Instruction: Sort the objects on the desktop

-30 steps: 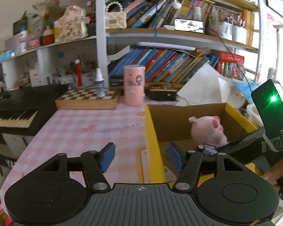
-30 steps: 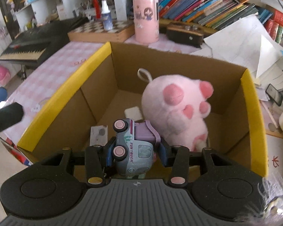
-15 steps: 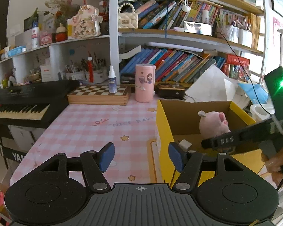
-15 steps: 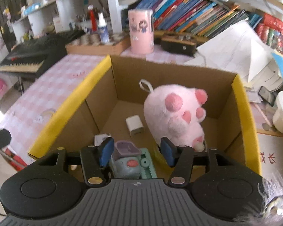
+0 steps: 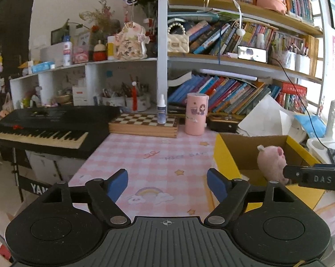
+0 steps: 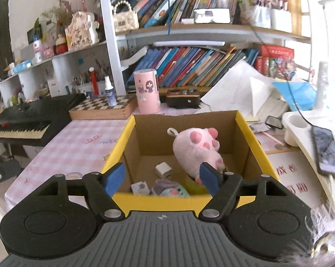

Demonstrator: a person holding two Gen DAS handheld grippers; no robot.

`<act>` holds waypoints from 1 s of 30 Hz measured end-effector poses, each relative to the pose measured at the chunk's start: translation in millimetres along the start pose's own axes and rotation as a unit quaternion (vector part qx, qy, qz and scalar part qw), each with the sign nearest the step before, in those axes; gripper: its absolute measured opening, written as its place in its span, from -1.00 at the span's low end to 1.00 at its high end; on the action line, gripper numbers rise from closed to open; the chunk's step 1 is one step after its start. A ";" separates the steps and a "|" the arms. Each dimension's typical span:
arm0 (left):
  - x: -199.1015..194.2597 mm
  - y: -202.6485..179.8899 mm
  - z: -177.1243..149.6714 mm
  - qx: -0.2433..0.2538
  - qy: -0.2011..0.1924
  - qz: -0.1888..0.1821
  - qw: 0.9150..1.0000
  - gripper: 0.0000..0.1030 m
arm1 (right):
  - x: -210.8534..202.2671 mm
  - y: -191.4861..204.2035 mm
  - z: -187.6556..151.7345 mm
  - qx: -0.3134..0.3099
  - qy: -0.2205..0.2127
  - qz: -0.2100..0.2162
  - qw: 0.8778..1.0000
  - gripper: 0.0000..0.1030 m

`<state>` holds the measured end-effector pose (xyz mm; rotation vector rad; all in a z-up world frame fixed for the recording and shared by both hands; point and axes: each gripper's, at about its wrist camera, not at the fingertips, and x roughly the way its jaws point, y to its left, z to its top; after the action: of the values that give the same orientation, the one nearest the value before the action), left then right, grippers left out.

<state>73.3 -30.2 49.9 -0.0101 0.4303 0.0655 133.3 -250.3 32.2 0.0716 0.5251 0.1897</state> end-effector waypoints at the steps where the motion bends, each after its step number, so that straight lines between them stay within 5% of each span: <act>1: -3.8 2.9 -4.0 0.005 0.001 -0.001 1.000 0.58 | -6.8 5.0 -5.5 0.001 -0.002 -0.005 1.000 0.44; 14: -42.0 41.4 -50.1 0.030 0.050 -0.007 0.998 0.60 | -65.5 62.5 -59.3 -0.012 0.011 -0.039 0.999 0.56; 30: -58.8 60.3 -80.2 0.028 0.103 -0.028 0.994 0.61 | -93.7 100.5 -105.4 -0.018 0.059 -0.033 0.998 1.00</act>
<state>-17.3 24.4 1.7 0.0258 0.6373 -0.0031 -15.6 -168.4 -1.1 0.0069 0.6414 0.1387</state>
